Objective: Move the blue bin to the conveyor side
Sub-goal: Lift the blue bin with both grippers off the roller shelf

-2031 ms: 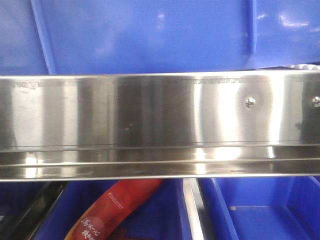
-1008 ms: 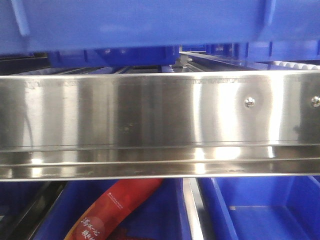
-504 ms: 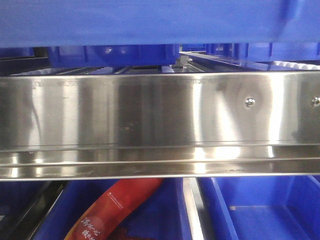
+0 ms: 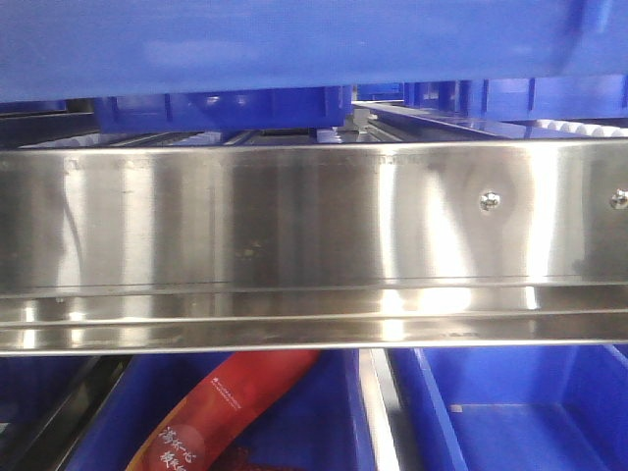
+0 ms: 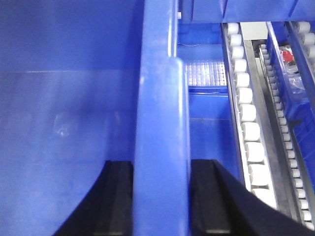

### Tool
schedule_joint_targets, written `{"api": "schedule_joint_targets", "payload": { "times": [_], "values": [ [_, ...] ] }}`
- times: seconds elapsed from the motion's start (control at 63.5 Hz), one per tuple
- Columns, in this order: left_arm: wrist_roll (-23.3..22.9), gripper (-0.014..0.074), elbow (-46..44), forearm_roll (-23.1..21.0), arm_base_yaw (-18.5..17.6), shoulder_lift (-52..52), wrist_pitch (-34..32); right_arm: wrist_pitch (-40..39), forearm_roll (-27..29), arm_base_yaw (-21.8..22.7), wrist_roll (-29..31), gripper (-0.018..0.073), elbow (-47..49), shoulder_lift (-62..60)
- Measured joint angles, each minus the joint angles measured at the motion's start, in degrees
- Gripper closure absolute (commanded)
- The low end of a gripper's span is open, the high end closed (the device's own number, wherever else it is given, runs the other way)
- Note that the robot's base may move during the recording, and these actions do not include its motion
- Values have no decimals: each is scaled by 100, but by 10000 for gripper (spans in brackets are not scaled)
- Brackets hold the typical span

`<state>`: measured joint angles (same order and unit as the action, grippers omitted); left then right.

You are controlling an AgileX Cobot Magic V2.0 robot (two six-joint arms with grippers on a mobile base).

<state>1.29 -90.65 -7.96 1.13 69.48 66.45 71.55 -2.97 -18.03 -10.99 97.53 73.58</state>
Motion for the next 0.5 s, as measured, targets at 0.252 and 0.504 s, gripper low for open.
{"api": "schedule_joint_targets", "payload": {
  "times": [0.252,0.504],
  "values": [
    [12,615,0,-11,0,0,-94,0,0,0,0,629,0,0],
    [12,615,0,-11,0,0,-94,10,0,0,-10,629,0,0]
  ]
}}
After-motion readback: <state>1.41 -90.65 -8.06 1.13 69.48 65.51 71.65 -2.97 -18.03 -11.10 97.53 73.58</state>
